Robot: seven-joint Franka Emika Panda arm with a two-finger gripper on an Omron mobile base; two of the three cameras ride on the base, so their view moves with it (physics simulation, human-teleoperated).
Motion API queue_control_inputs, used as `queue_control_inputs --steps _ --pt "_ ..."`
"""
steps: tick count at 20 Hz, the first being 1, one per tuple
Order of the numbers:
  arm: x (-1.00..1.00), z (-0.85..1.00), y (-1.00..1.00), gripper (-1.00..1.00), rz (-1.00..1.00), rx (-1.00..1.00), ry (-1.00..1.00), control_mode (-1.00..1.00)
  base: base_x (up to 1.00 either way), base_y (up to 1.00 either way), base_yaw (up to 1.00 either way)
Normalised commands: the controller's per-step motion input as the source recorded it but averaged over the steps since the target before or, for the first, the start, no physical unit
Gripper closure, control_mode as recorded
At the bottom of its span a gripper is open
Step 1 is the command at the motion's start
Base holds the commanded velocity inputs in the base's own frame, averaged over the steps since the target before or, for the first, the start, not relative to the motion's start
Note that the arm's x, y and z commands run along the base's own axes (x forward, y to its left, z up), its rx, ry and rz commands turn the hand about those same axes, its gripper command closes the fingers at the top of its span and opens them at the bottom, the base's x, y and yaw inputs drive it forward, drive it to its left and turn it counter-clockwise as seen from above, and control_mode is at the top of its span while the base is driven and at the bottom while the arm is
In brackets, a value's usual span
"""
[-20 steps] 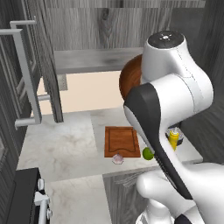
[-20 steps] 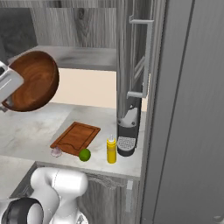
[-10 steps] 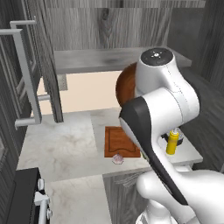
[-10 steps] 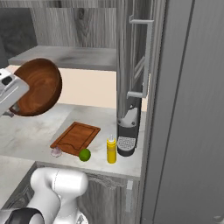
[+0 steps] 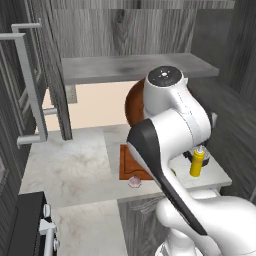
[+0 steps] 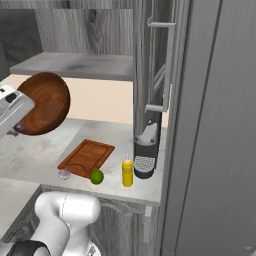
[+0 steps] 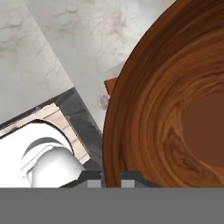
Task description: Open the cabinet. Place the bowl and condiment on the counter. Then place the lime and garlic on the cutting board.
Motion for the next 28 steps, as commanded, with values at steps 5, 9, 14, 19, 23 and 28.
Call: queue_control_inputs --steps 5,9,14,19,23,28 --pt "0.36 -0.15 0.13 1.0 0.0 0.01 0.01 -1.0 0.0 0.0 0.0" --pt "0.27 -0.12 0.17 1.0 0.0 0.01 0.04 -1.0 0.0 0.0 0.0" --pt "0.15 -0.13 0.31 1.0 0.0 0.0 0.06 -1.0 0.0 0.0 0.0" --pt "0.23 -0.09 0.32 1.0 0.0 0.0 0.09 -1.0 0.0 0.0 0.0" --pt "0.33 -0.08 0.11 1.0 0.0 0.0 0.11 -1.0 0.0 0.0 0.0" --pt "0.27 -0.12 0.0 1.0 0.0 0.0 0.09 -1.0 0.0 0.0 0.0"
